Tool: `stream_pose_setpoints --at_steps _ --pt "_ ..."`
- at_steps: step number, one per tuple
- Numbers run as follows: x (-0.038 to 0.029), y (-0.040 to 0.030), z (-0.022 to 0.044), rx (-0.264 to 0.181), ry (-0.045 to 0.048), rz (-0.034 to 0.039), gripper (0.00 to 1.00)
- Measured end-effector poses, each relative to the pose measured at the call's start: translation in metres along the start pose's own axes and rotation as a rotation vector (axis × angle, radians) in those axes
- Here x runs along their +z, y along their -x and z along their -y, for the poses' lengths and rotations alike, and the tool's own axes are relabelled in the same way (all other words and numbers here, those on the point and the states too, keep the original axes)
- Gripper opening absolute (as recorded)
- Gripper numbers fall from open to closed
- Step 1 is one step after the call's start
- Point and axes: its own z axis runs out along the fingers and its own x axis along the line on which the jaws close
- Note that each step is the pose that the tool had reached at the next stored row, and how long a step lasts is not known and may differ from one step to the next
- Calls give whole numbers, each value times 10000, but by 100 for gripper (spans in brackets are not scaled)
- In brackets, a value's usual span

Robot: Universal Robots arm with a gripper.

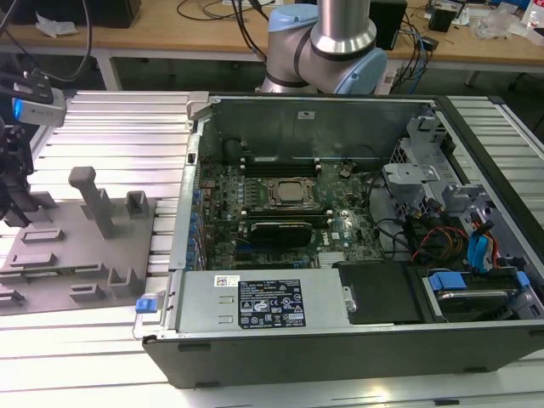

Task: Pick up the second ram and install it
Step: 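Pick up the second ram and move it above second insertion slot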

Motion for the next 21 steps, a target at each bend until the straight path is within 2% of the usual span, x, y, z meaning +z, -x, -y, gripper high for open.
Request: stream_pose_setpoints --at_steps 7,9,12,17,19,21 --pt "99 -24 4 -28 0 0 30" --pt "144 -59 6 -48 1 -1 30" --pt "237 -83 9 -78 1 -1 30" --pt "433 -101 13 -165 1 -2 30" --pt "473 -110 14 -186 1 -3 30" --pt "550 -117 13 -215 1 -3 30"
